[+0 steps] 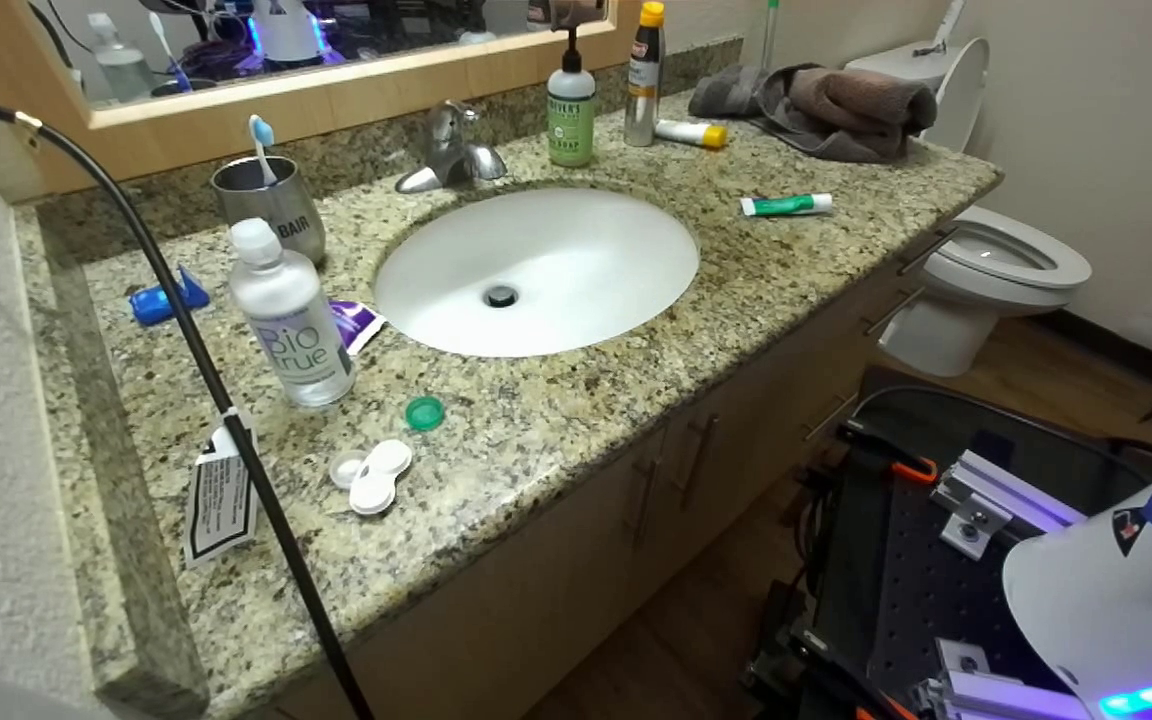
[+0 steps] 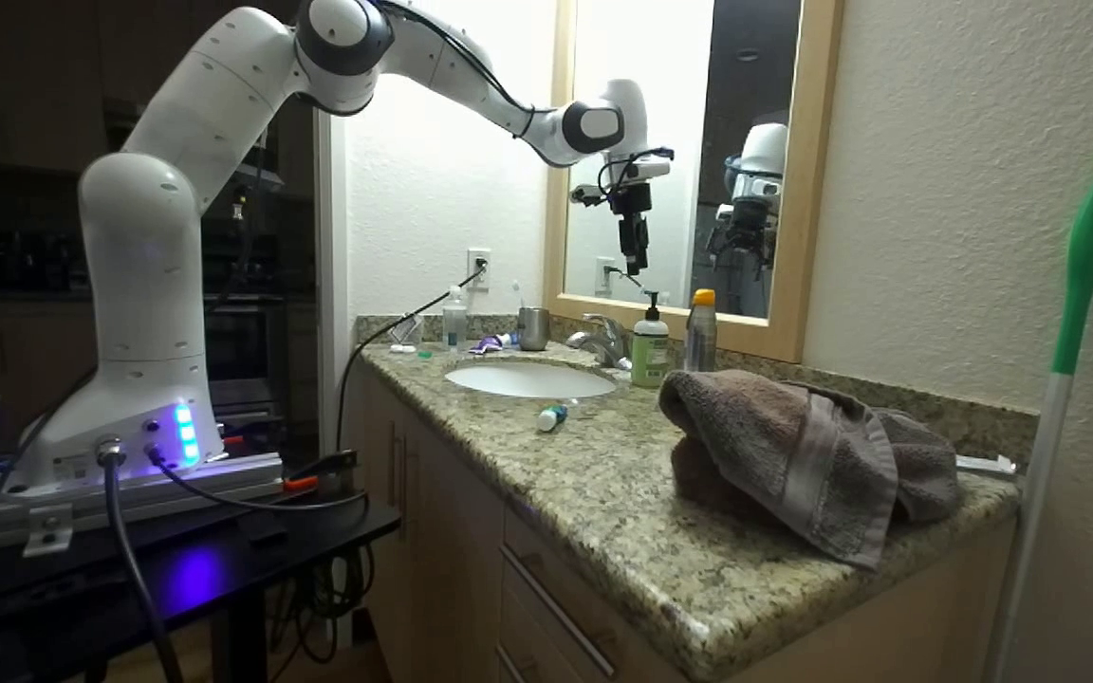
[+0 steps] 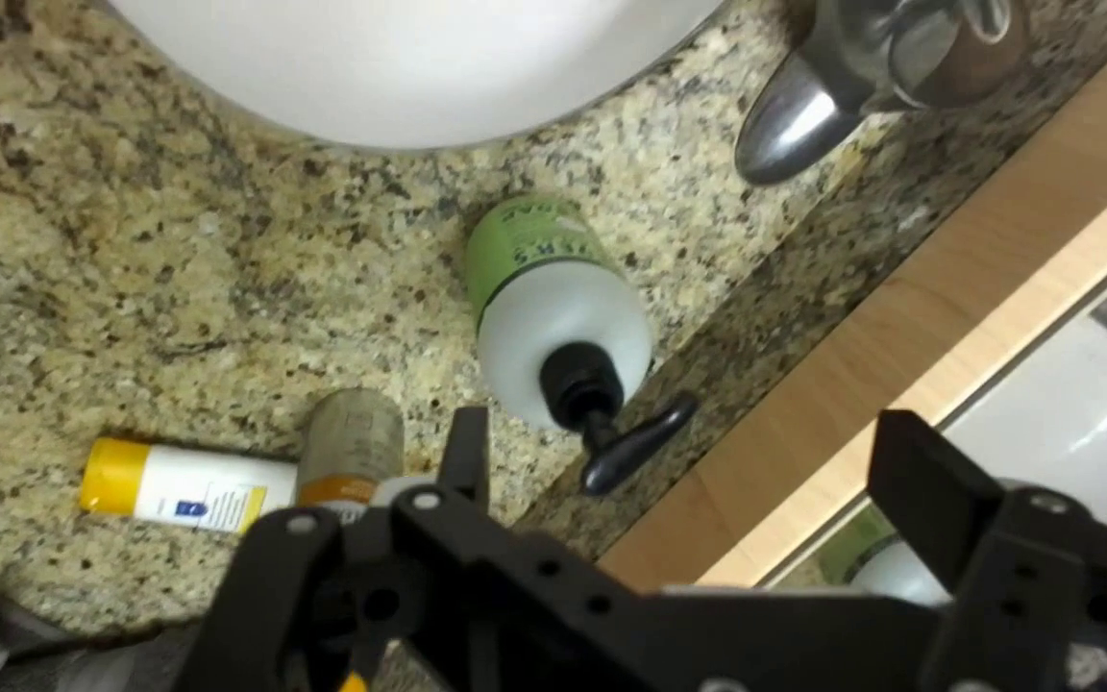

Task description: Move the two bottles to the bottom of the counter and then move the squeeze tube a forward

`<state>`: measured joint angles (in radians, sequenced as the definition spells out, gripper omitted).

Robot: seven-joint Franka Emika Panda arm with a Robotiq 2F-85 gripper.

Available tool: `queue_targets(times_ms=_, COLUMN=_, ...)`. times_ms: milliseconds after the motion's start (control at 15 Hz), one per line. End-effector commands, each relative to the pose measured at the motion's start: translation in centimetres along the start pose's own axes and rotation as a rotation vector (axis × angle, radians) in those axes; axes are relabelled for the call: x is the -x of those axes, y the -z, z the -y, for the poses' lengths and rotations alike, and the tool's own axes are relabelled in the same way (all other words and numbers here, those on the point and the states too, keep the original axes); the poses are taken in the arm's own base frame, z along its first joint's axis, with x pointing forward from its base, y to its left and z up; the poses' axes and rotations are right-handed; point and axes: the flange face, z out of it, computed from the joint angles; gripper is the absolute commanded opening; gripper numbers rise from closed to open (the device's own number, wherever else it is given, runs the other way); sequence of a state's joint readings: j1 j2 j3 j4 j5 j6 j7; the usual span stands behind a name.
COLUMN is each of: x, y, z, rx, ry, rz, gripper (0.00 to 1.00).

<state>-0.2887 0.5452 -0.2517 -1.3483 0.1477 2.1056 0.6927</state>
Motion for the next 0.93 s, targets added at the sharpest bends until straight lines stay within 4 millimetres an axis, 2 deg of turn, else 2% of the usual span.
queue_targets(times_ms=0, x=0.1, y=-0.7, z=0.6, rx=-0.006, ry=0.002, rz=0.010, gripper=1.00)
queue_targets(times_ms=200, x=0.2, y=-2.4, z=1.1, rx=-0.001, ry=0.006, rz=0.016, gripper=1.00)
queue_targets(times_ms=467, x=-1.5, y=-5.4, z=0.5, rx=0.091, ry=-0.144, rz=-0.050, gripper=1.00)
queue_targets(times_ms=533, x=-0.6, y=-3.8, z=0.5, rx=0.051, ry=-0.098, rz=-0.019, gripper=1.00)
queue_targets(times_ms=667, x=-0.7, y=-4.7, z=0.3, rx=0.064, ry=-0.107, rz=-0.020, gripper=1.00)
queue_targets(times_ms=867, x=-0.7, y=-4.5, z=0.5, rx=0.062, ry=-0.107, rz=-0.032, gripper=1.00)
